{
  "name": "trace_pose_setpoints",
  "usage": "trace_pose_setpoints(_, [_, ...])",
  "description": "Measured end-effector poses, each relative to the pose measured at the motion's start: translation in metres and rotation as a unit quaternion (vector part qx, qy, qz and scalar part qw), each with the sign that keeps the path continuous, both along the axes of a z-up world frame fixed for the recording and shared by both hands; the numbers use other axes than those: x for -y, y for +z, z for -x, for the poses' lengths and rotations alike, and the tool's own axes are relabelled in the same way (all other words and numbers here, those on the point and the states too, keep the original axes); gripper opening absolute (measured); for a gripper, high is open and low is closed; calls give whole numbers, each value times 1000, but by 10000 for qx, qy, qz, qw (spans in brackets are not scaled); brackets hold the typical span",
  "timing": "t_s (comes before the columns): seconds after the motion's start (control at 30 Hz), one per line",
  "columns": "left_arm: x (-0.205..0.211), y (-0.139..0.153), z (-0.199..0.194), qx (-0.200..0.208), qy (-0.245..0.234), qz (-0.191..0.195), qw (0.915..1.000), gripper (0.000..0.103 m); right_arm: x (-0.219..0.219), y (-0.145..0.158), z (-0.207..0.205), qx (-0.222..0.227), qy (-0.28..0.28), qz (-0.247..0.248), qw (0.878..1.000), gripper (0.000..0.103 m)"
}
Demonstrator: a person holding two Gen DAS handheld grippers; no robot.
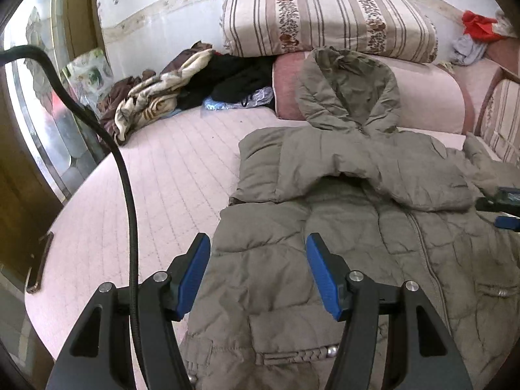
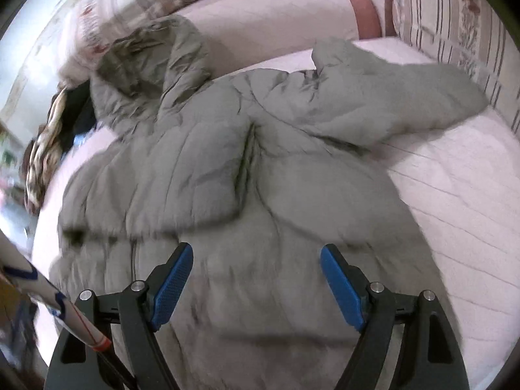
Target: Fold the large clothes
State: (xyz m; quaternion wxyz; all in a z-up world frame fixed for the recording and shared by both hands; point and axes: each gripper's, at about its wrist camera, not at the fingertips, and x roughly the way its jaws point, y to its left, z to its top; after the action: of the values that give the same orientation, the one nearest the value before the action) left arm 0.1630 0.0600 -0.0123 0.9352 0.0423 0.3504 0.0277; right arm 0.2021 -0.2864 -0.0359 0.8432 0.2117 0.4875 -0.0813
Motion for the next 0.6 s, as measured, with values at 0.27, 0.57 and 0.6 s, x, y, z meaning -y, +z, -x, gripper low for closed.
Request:
trace_pose_setpoints(0.27, [-22,-10,-26,-360,187,432,9982,61,-14,-26,-69,-418,155,-256,9987,33])
trace_pose_setpoints(0.57, [-24,-13,-44,-528,221,588,9966,61,7,15,-104,-285,53,881,9957,19])
trace_pose_setpoints(0.6, [-22,-15,-46,-561,213,577,9965,61,10,13,-108,-326,9,965,9948,18])
